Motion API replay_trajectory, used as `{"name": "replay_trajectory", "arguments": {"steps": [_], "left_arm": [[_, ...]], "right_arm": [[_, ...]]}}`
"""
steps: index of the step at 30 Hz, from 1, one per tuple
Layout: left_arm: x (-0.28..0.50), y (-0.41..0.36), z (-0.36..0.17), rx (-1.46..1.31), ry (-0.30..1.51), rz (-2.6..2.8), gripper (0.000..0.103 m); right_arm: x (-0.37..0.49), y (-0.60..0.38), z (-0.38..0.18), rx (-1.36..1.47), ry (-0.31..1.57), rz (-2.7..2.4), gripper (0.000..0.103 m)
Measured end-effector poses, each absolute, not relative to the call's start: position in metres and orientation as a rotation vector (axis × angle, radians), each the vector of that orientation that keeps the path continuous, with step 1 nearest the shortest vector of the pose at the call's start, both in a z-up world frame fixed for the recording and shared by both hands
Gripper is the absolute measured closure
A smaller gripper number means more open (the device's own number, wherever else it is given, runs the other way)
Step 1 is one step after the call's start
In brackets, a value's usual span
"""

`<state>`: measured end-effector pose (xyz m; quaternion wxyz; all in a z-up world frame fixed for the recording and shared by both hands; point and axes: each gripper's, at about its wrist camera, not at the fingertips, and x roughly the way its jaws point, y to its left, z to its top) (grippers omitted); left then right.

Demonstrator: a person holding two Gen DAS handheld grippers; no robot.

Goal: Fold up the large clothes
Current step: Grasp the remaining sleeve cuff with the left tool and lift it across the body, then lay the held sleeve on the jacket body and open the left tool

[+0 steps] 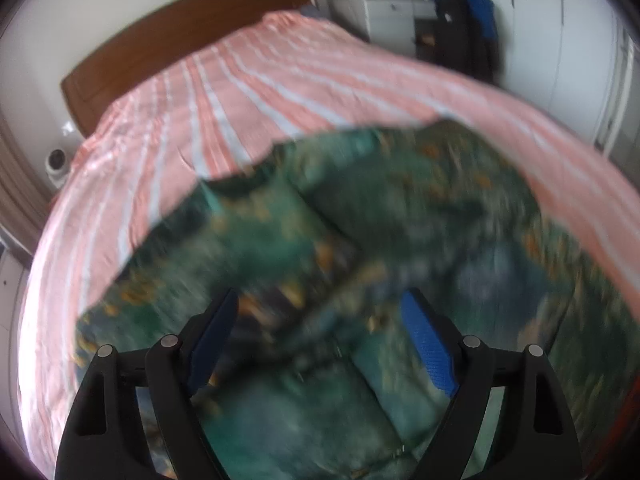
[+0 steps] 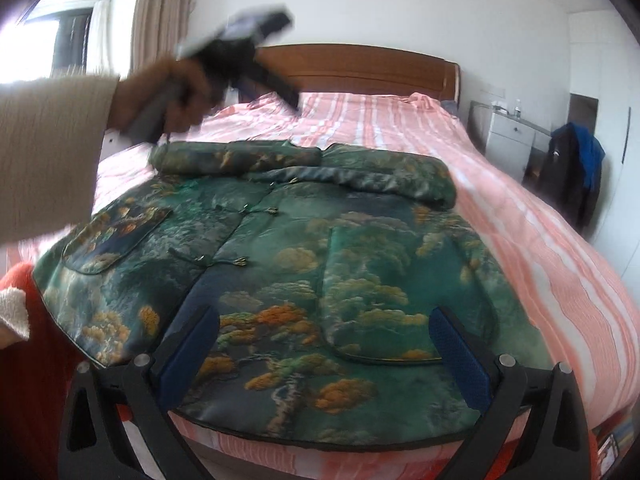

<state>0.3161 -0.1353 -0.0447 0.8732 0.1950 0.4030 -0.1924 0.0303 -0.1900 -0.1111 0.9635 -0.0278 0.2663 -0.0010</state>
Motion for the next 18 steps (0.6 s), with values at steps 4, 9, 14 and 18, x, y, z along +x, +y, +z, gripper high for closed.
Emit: {"name": "replay_trajectory", "arguments": {"steps": [4,9,14,18], "left_arm": [[0.302,-0.108,-0.063,0.443,0.894,-0.371,0.017],[0.329,-0.026,-0.028,0.248,0.853,-0.191,0.016],[0.348,0.064,-0.040,0.076,0.806,0.083,0.010],[0.369,0.073,-0.103,0.165,0.989,0.123,0.010]], "right_arm": [[0.029,-0.201,-0.113,-0.021,0.534,-0.014,0.000],[0.037,-0.204,-0.116,0.012,0.543,0.010,0.000],[0.041,-0.197,-0.120,-0.009,0.561,0.027,0.000],[0.040,-0.190,-0.123,-0.033,0.568,0.043,0.000]]}}
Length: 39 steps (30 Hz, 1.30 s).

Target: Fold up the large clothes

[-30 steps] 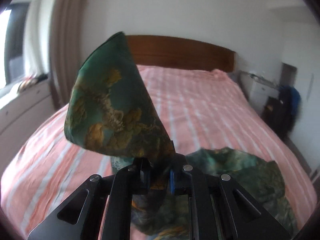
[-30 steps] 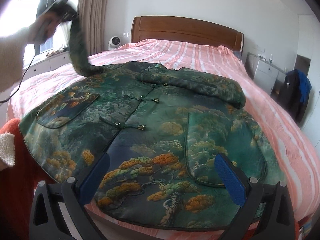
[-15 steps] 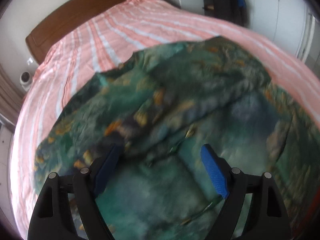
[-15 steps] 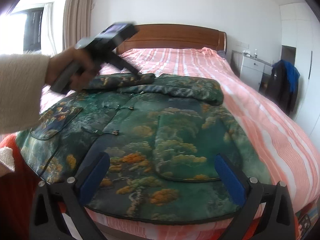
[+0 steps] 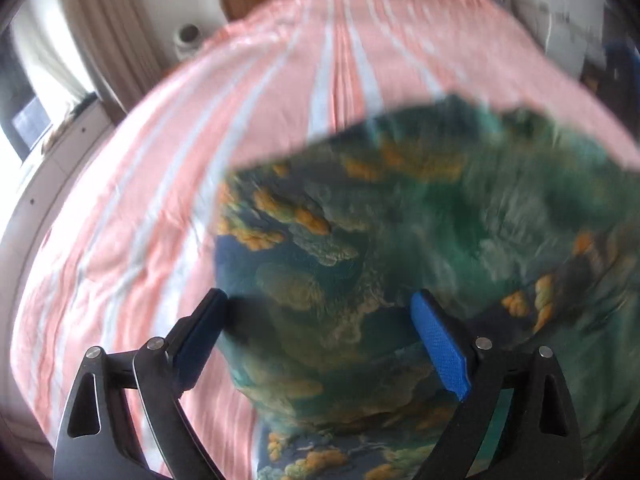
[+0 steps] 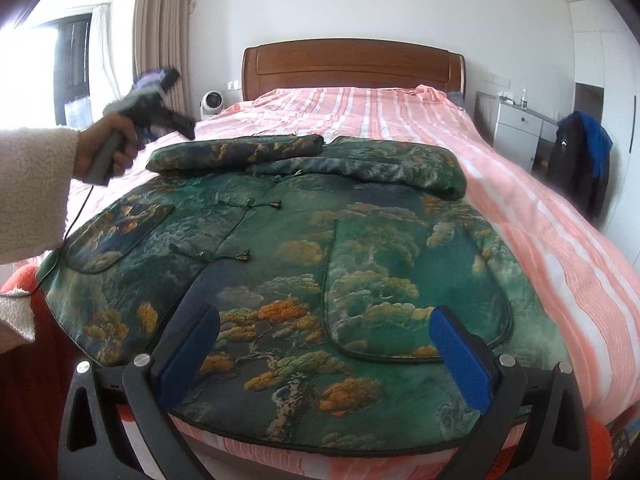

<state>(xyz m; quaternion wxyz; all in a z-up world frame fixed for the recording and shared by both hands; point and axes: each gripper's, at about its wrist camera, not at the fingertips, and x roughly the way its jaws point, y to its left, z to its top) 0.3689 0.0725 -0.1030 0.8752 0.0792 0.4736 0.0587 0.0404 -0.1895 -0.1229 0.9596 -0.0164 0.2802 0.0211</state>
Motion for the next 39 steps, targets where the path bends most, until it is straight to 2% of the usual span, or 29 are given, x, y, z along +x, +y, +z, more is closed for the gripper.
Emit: {"name": "replay_trajectory", "arguments": {"steps": [4,13,18,31,39], "left_arm": [[0.357,0.066,-0.103,0.194,0.943,0.112,0.010],[0.304,0.082,-0.041,0.122,0.857,0.028,0.010],[0.271,0.106,-0.020,0.169,0.819,0.076,0.005],[0.198,0.121,-0.032,0.019,0.824,0.074,0.004],[0.190,0.115,-0.044,0.026,0.830,0.084,0.004]], "right_arm": [[0.041,-0.187,-0.125,-0.041,0.578,0.048,0.000],[0.040,-0.191,-0.125,-0.018,0.581,0.044,0.000],[0.040,-0.185,-0.125,-0.032,0.581,0.059,0.000],[0.038,-0.167,-0.126,-0.080,0.589,0.092,0.000],[0.045,-0.159,-0.127,-0.079,0.622,0.125,0.000]]}}
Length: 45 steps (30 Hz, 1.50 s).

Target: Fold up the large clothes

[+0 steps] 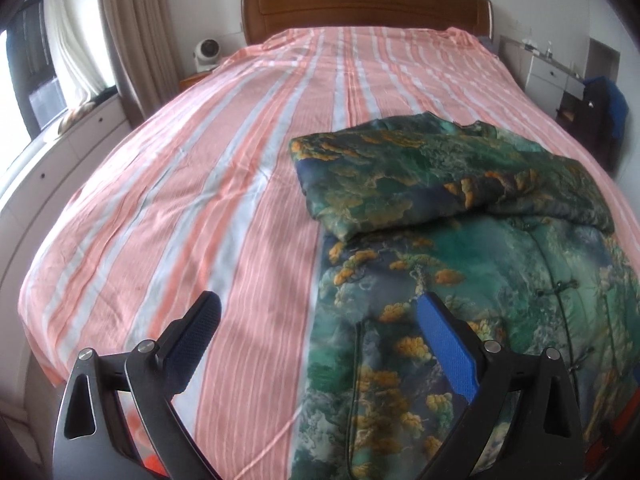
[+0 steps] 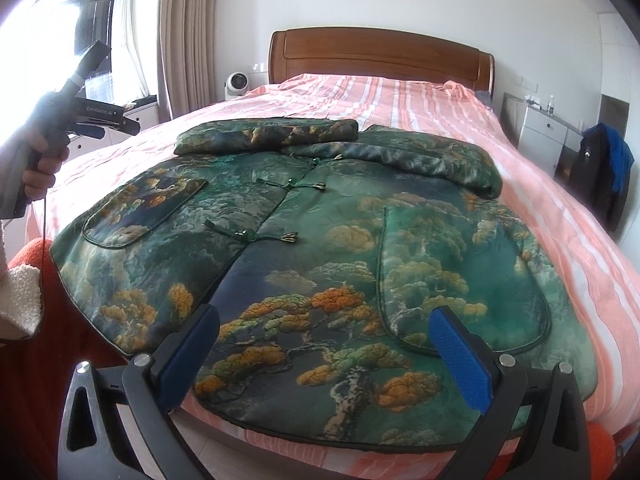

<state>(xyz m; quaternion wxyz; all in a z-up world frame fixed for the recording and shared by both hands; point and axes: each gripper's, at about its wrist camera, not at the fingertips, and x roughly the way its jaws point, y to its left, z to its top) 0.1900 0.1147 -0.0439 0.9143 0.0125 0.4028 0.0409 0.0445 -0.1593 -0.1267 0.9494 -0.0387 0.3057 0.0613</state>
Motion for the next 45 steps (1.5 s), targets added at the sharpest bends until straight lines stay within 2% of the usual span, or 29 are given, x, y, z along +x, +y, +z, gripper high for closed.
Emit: {"name": "replay_trajectory", "arguments": {"steps": [5,10,13,14,15,19,20,22,23,28,31,34,36,38,42,45], "left_arm": [[0.181,0.118,-0.042,-0.022,0.815,0.090,0.004],[0.166,0.127,-0.045,-0.088,0.804,0.088,0.004],[0.160,0.136,-0.049,-0.130,0.809,0.098,0.004],[0.158,0.141,-0.051,-0.149,0.810,0.103,0.004],[0.156,0.145,-0.051,-0.159,0.808,0.109,0.004],[0.147,0.171,-0.052,-0.196,0.779,0.185,0.004],[0.144,0.181,-0.053,-0.225,0.776,0.201,0.004],[0.139,0.195,-0.056,-0.273,0.779,0.220,0.004],[0.136,0.204,-0.058,-0.297,0.782,0.230,0.004],[0.129,0.219,-0.067,-0.344,0.770,0.269,0.004],[0.140,0.210,-0.073,-0.370,0.818,0.241,0.004],[0.137,0.189,-0.060,-0.309,0.793,0.199,0.004],[0.134,0.176,-0.051,-0.233,0.773,0.197,0.004],[0.134,0.165,-0.046,-0.189,0.772,0.188,0.004],[0.132,0.138,-0.039,-0.144,0.769,0.140,0.004],[0.130,0.116,-0.036,-0.108,0.772,0.101,0.004]], "right_arm": [[0.074,-0.177,-0.090,0.071,0.657,0.240,0.000],[0.171,-0.210,-0.029,0.188,0.646,0.261,0.000],[0.239,-0.209,-0.019,0.182,0.677,0.262,0.000],[0.278,-0.206,-0.024,0.222,0.745,0.303,0.002],[0.306,-0.206,-0.032,0.279,0.789,0.317,0.008],[0.390,-0.206,-0.081,0.480,0.966,0.259,0.020],[0.403,-0.204,-0.091,0.508,0.987,0.251,0.027],[0.420,-0.202,-0.107,0.524,1.014,0.236,0.062],[0.422,-0.200,-0.111,0.512,1.020,0.211,0.084],[0.380,-0.193,-0.100,0.447,0.972,0.096,0.084],[0.394,-0.186,-0.116,0.384,1.013,0.114,0.076],[0.387,-0.189,-0.109,0.426,0.969,0.127,0.062],[0.369,-0.192,-0.091,0.424,0.915,0.125,0.040],[0.341,-0.191,-0.075,0.379,0.865,0.129,0.030],[0.253,-0.190,-0.055,0.230,0.779,0.168,0.017],[0.183,-0.193,-0.060,0.102,0.739,0.174,0.015]]}}
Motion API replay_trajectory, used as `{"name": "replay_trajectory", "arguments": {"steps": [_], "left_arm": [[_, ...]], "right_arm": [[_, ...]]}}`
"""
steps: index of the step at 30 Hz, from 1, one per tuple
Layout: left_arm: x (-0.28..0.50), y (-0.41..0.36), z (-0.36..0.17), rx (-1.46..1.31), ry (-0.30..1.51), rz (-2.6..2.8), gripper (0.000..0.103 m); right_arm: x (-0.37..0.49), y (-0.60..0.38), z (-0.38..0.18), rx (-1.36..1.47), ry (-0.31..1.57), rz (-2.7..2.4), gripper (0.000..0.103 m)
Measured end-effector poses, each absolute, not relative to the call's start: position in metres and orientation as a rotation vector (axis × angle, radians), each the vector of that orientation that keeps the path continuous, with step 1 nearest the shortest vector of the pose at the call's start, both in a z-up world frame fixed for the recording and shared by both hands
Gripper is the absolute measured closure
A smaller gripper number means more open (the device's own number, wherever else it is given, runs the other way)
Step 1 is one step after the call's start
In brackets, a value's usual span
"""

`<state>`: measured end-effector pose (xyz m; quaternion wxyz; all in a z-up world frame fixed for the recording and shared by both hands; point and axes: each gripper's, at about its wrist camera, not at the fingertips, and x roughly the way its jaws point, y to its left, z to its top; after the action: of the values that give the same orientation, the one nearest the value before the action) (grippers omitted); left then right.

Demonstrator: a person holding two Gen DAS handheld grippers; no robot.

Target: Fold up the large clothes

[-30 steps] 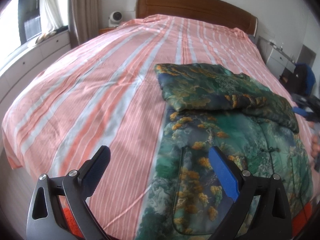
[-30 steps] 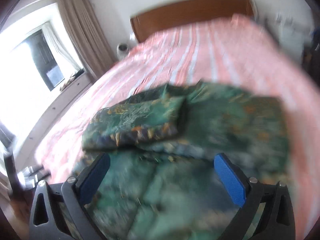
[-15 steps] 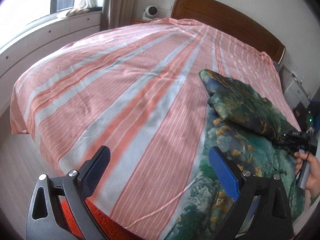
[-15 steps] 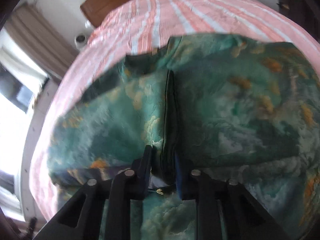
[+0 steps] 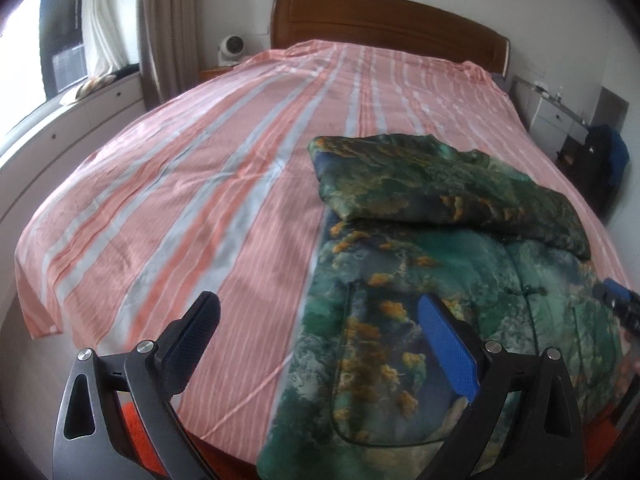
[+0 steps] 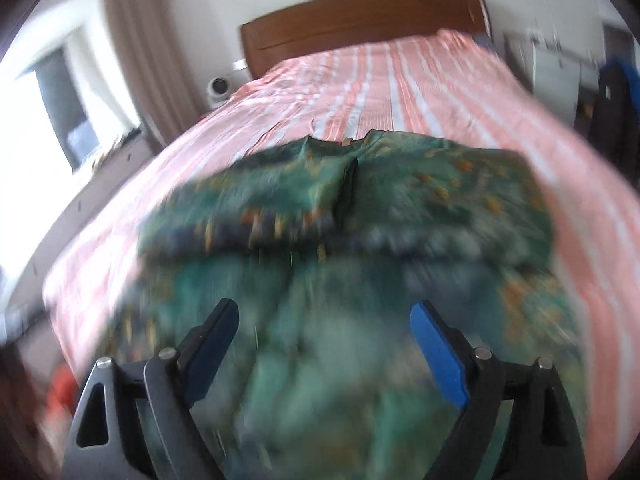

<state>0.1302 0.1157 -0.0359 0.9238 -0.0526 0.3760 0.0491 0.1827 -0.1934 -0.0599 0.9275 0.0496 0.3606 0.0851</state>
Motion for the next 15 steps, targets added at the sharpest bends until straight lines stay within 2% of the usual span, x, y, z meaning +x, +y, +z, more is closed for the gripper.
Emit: {"name": "replay_trajectory", "arguments": {"steps": [7,15], "left_arm": [[0.125,0.077,-0.038,-0.051,0.786,0.042,0.004],[0.109,0.058,-0.034,0.013,0.778,0.015,0.004]], "right_arm": [[0.058,-0.228,-0.086,0.010,0.687,0.105,0.015],[0.003,-0.238,-0.091,0.018,0.531,-0.032,0.015]]}}
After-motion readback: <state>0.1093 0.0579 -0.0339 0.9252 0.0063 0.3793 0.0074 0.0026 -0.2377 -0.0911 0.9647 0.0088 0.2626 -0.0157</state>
